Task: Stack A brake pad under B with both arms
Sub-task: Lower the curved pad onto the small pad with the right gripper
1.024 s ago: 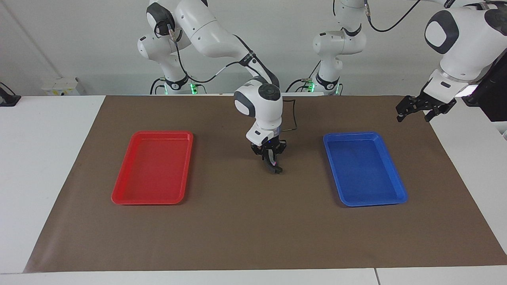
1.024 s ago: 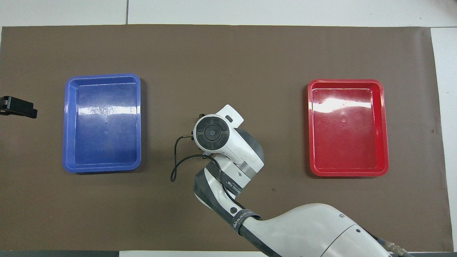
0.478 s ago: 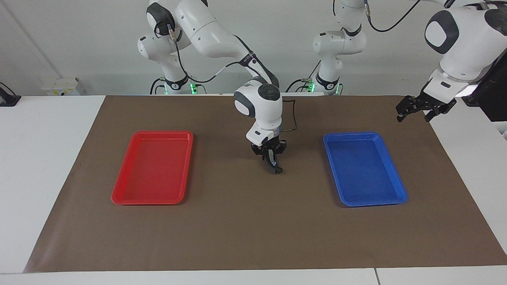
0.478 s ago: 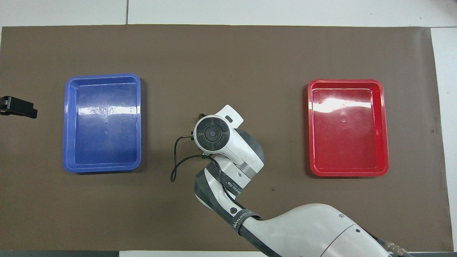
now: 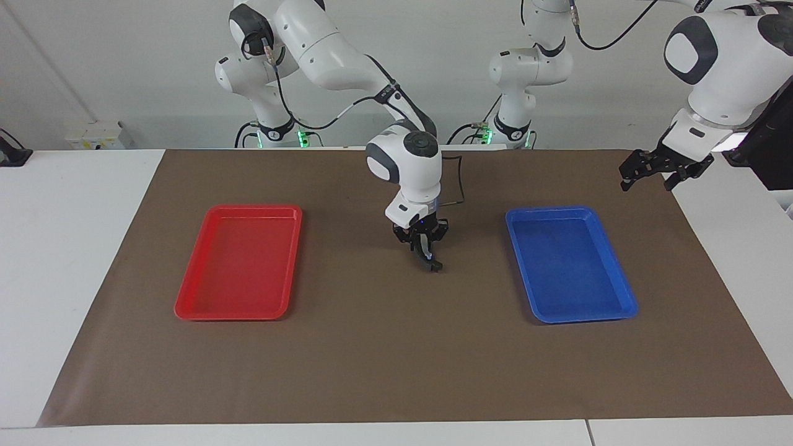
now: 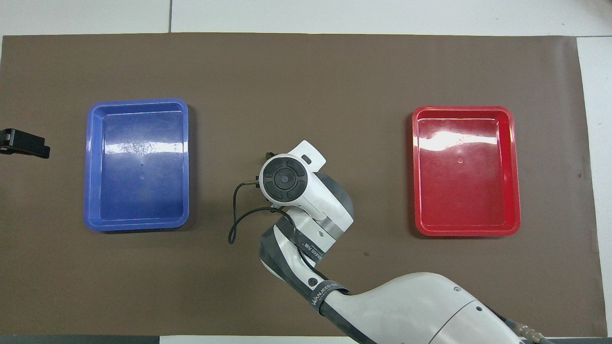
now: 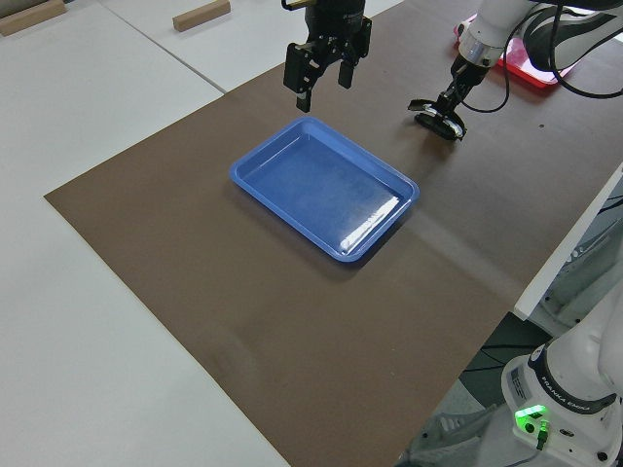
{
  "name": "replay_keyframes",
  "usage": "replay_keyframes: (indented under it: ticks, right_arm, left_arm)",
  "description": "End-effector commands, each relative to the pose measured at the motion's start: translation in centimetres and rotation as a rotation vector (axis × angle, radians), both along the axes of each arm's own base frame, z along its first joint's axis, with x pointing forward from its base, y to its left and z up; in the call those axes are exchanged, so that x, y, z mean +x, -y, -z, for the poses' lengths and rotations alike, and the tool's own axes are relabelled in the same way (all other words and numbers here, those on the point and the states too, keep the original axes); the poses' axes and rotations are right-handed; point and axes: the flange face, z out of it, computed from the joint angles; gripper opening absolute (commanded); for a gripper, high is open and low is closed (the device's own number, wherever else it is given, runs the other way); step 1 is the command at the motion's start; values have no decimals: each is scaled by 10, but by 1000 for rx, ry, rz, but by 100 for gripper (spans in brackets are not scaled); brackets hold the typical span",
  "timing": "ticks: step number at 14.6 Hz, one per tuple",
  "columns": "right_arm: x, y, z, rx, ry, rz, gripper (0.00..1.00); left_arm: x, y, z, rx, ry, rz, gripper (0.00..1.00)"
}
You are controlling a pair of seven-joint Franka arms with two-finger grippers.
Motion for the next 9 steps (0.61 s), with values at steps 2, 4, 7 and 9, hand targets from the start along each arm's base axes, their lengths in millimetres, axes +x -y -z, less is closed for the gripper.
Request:
replay_keyframes:
  ticks: [2,4,7,9]
  right_arm:
    - [-6,-1,0,17,32,-4,15]
    - [-9,1,5,13,27,-6,48]
    - [-11,2,6,7,22,-6,99]
    - [-11,2,3,-3,11,-2,100]
  left_arm:
    - [0,-2,-1,1,-10,10,99]
    - [-1,-2,-2,1,-8,10,99]
    - [-1,-2,-2,1,-8,10,99]
    - [0,-2,-1,1,-10,10,99]
